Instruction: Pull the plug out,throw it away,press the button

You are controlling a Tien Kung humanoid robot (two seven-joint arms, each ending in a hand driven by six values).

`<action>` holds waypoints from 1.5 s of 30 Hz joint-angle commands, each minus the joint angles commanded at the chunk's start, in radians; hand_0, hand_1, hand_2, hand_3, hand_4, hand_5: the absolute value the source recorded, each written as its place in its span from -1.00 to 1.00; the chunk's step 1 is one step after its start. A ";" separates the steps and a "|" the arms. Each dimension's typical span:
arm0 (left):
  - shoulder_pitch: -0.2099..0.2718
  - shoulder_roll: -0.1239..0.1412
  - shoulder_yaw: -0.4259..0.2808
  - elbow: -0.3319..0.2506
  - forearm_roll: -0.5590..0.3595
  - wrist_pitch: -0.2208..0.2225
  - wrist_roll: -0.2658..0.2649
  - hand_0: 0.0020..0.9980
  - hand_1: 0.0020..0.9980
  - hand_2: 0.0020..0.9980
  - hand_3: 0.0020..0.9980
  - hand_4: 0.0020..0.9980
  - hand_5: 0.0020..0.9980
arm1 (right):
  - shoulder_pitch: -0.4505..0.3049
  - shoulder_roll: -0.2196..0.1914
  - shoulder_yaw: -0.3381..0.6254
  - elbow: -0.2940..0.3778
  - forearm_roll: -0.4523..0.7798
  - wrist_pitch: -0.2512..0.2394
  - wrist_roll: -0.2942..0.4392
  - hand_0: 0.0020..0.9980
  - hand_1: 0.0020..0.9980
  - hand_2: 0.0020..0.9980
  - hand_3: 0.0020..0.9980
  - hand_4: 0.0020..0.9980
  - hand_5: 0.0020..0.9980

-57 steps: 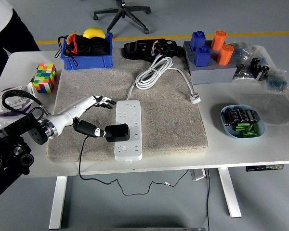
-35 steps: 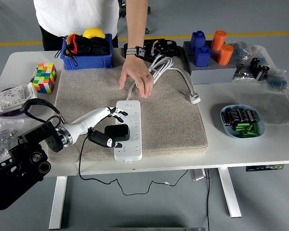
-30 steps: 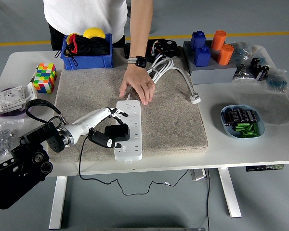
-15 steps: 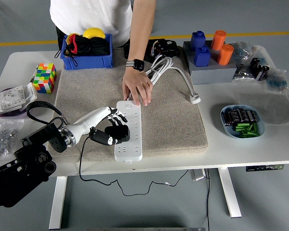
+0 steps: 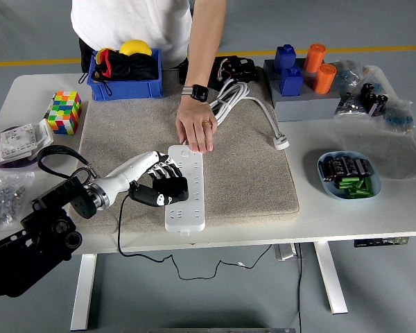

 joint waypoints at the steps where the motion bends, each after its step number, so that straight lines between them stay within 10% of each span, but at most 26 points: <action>1: 0.001 0.000 -0.001 -0.001 -0.001 0.000 0.000 -0.29 -0.47 -0.45 -0.06 0.33 -1.00 | 0.000 0.000 0.000 0.000 0.000 0.000 0.000 0.48 0.32 0.29 0.23 0.32 -0.04; 33: -0.003 0.009 -0.031 -0.021 -0.083 -0.011 -0.021 -0.27 -0.50 -0.48 -0.10 0.32 -1.00 | -0.003 0.005 0.004 0.000 0.000 0.000 0.001 0.48 0.32 0.29 0.23 0.32 -0.03; 45: -0.032 0.013 -0.185 0.070 -0.049 0.007 -0.040 -0.25 -0.50 -0.48 -0.09 0.33 -1.00 | -0.004 0.006 0.005 0.000 0.000 0.000 -0.001 0.48 0.33 0.29 0.23 0.32 -0.04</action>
